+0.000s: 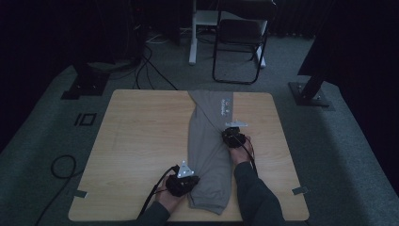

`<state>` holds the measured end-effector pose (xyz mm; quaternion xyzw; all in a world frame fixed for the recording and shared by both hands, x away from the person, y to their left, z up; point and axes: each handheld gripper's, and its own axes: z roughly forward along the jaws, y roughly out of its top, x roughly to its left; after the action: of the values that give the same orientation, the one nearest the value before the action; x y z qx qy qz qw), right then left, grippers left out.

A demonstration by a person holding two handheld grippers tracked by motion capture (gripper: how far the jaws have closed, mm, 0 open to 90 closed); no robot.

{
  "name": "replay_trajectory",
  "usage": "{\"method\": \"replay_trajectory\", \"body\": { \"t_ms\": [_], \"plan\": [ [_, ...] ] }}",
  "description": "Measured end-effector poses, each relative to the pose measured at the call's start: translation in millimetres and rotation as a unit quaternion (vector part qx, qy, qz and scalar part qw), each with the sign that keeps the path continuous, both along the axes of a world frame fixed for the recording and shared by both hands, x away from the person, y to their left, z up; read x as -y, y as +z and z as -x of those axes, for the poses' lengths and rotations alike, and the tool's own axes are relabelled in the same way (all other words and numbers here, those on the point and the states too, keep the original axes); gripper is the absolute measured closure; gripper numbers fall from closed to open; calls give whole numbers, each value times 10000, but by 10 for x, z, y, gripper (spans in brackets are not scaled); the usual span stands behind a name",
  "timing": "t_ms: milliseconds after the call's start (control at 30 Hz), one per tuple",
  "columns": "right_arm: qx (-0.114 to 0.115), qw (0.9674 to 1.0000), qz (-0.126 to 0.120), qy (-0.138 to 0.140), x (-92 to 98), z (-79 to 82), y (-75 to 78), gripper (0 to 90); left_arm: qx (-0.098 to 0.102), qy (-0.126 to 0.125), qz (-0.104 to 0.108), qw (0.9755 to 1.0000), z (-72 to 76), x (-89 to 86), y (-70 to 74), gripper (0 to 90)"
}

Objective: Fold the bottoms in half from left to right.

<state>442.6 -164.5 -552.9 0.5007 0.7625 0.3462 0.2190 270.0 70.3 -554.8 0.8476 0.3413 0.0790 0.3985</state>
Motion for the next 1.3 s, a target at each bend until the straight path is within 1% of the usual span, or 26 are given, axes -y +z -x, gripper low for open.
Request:
{"method": "replay_trajectory", "body": {
  "t_ms": [100,200,233,300,367,400,433,467,567,600,633,700,733,767,833,867,900,1033,1067,1100,1133,1167,1200,1233,1267,1300],
  "plan": [
    [-35,9999,-32,119,-6,142,1,879,-72,-161,76,9998,145,6,-7,857],
    [-48,9997,-58,232,14,289,0,879,-75,-500,133,9986,290,39,-15,852],
    [-78,9995,-47,290,33,402,5,878,-39,-594,128,9981,311,46,-14,791],
    [-98,9995,-56,303,46,456,7,878,85,-705,148,9974,326,47,1,754],
    [-124,9993,-40,359,77,550,13,867,186,-631,273,9975,259,9,49,695],
    [-146,9991,3,389,89,575,23,803,217,-530,300,9979,202,-16,86,648],
    [-84,9990,111,430,87,567,25,743,283,-413,296,9983,132,-50,129,646],
    [-84,9990,111,430,87,567,25,743,366,-241,354,9984,32,-95,181,646],
    [-7,9986,239,470,47,442,35,581,485,140,416,9979,-240,-186,269,615],
    [19,9984,279,481,26,401,42,551,539,304,420,9972,-343,-214,284,613],
    [76,9980,387,501,-9,340,50,530,506,441,425,9968,-451,-239,291,608],
    [81,9968,557,571,-94,179,60,504,511,692,382,9956,-646,-282,282,601],
    [117,9965,590,578,-124,128,65,499,497,819,353,9948,-734,-303,270,601],
    [129,9962,606,615,-207,-4,89,484,478,957,365,9936,-816,-321,251,601],
    [187,9957,635,646,-248,-66,103,477,417,1185,343,9915,-967,-350,211,600],
    [192,9954,651,682,-346,-202,123,464,378,1295,302,9904,-1051,-356,188,593],
    [192,9954,651,682,-346,-202,123,464,348,1359,296,9897,-1100,-353,172,593],
    [97,9946,712,752,-493,-373,113,444,212,1485,151,9886,-1327,-271,92,592],
    [50,9941,761,766,-518,-409,100,451,142,1533,151,9880,-1383,-237,65,592],
    [2,9943,743,758,-528,-445,89,524,88,1543,160,9879,-1414,-219,50,592],
    [-44,9947,718,740,-526,-459,95,631,20,1558,169,9876,-1449,-194,31,592],
    [-101,9944,796,685,-524,-477,100,722,-46,1573,156,9874,-1477,-170,11,593],
    [-140,9949,788,616,-519,-485,117,815,-34,1564,184,9875,-1488,-149,5,628],
    [-64,9963,705,488,-482,-471,181,892,-51,1547,139,9879,-1499,-125,10,799],
    [6,9976,536,444,-447,-452,227,896,-37,1552,103,9878,-1498,-105,23,862],
    [81,9986,364,388,-403,-429,283,898,12,1574,23,9875,-1489,-84,39,878]
  ]
}}
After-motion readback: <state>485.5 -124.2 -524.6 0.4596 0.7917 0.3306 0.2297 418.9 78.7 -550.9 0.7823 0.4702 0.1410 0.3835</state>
